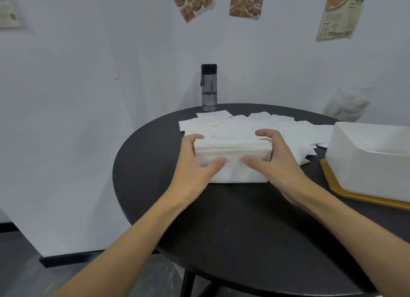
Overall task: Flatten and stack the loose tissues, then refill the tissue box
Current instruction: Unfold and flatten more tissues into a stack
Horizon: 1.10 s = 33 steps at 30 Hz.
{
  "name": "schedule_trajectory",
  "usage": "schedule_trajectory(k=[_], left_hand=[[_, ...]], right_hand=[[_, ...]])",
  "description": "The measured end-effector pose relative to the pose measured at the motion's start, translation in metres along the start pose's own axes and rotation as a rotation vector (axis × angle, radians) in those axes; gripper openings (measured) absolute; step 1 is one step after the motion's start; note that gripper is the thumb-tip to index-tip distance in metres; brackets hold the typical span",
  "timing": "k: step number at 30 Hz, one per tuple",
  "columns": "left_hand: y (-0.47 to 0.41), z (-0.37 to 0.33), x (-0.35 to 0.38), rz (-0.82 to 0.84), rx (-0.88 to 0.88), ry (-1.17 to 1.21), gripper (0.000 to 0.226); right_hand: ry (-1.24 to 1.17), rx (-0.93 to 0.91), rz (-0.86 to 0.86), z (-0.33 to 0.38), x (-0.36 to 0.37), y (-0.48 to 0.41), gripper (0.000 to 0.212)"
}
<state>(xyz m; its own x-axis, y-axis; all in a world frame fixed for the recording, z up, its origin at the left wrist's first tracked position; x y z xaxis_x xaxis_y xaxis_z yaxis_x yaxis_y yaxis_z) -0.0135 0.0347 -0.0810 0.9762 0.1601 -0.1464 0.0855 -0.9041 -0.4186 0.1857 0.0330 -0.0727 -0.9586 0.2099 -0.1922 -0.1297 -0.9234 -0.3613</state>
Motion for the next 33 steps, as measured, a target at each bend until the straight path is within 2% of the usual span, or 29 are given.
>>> schedule_trajectory(k=[3,6,8,9,12,15,17,19,21,23,25,29,33], left_hand=[[0.002,0.005,-0.002,0.064,-0.057,-0.081,0.058],[0.001,0.004,-0.003,0.064,-0.027,-0.095,0.043],[-0.002,-0.002,-0.005,0.009,0.009,-0.029,0.034],[-0.004,-0.005,-0.006,-0.039,0.007,0.033,0.032],[-0.008,-0.013,-0.004,-0.136,-0.092,0.317,0.039],[-0.004,-0.022,0.009,-0.072,-0.149,0.502,0.039],[-0.003,-0.027,0.016,-0.084,-0.134,0.492,0.032],[-0.006,-0.031,0.016,-0.11,-0.09,0.411,0.027],[-0.009,-0.035,0.013,-0.066,-0.025,0.3,0.025],[-0.01,-0.038,0.011,0.02,0.024,0.18,0.024],[-0.011,-0.04,0.012,0.076,0.063,0.098,0.026],[-0.009,-0.038,0.017,0.032,0.072,0.096,0.037],[-0.003,-0.033,0.024,-0.004,0.046,0.126,0.05]], right_hand=[[0.046,0.052,0.021,-0.008,-0.002,-0.001,0.051],[0.055,0.0,0.007,-0.004,-0.002,-0.002,0.029],[0.023,-0.008,-0.031,0.0,-0.001,-0.002,0.02],[-0.057,0.011,-0.052,0.002,-0.001,-0.002,0.019],[-0.512,0.168,-0.039,0.007,-0.003,-0.003,0.021],[-0.73,0.271,0.009,0.01,-0.001,-0.001,0.026],[-0.66,0.286,0.02,0.009,0.0,0.0,0.025],[-0.359,0.196,0.013,0.009,-0.004,0.0,0.023],[-0.128,0.099,0.066,0.01,-0.006,0.001,0.033],[-0.101,0.058,0.138,0.013,-0.003,0.004,0.041],[-0.093,0.005,0.147,0.014,0.003,0.007,0.037],[-0.061,-0.045,0.05,0.014,0.004,0.006,0.036],[-0.046,-0.043,0.08,0.01,0.006,0.007,0.042]])
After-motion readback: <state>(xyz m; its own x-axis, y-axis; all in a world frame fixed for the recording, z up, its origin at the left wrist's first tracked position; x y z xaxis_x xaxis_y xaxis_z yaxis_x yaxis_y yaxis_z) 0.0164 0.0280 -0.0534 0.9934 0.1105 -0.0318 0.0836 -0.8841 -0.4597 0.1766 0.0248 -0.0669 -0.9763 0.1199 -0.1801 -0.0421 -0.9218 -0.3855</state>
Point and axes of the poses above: each hand's wrist, its own y-axis away from the middle knuckle, its own x-axis out of the palm, z = x × y, the point moved 1 cm from there along -y, towards the middle knuckle, and after that the axes turned 6 degrees about -z, right-handed, at the moved point
